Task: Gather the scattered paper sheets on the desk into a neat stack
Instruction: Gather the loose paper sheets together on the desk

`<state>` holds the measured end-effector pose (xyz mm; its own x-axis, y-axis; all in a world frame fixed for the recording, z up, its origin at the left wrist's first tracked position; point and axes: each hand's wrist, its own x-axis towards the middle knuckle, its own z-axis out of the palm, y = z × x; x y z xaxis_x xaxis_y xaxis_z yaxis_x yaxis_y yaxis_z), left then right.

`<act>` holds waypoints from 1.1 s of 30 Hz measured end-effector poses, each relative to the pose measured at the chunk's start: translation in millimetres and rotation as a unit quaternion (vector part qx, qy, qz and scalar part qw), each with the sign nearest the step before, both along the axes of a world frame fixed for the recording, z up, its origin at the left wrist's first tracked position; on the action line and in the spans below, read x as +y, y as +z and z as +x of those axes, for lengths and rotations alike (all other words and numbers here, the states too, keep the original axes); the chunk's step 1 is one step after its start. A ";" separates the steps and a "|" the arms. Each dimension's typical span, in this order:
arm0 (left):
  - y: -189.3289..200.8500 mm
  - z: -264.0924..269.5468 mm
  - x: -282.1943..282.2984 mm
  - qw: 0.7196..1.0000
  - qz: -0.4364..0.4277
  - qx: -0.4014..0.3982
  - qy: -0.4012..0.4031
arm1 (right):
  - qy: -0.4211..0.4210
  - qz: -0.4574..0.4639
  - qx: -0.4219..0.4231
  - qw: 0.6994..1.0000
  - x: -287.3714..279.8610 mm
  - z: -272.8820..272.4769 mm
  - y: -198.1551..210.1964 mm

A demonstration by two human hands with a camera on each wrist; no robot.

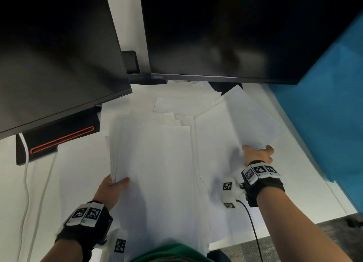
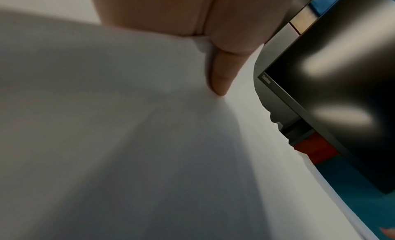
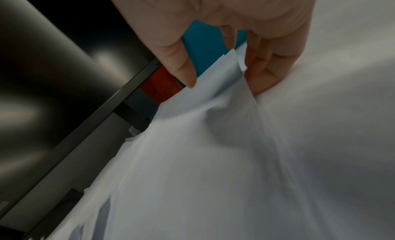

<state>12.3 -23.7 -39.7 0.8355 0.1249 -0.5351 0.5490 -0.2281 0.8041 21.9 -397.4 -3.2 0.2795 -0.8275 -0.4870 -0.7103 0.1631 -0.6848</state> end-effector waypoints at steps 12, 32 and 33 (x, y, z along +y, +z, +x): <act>1.4 0.4 0.0 0.999 -0.017 0.003 0.029 | 0.066 -0.066 -0.092 0.991 -2.2 7.1 -8.3; -8.6 4.1 5.2 0.992 -0.087 0.058 0.074 | 0.262 0.253 -0.078 0.928 31.4 -14.0 -3.0; -8.7 4.5 4.2 0.992 -0.088 0.055 0.071 | 0.269 0.257 -0.068 0.926 35.6 -14.7 -2.0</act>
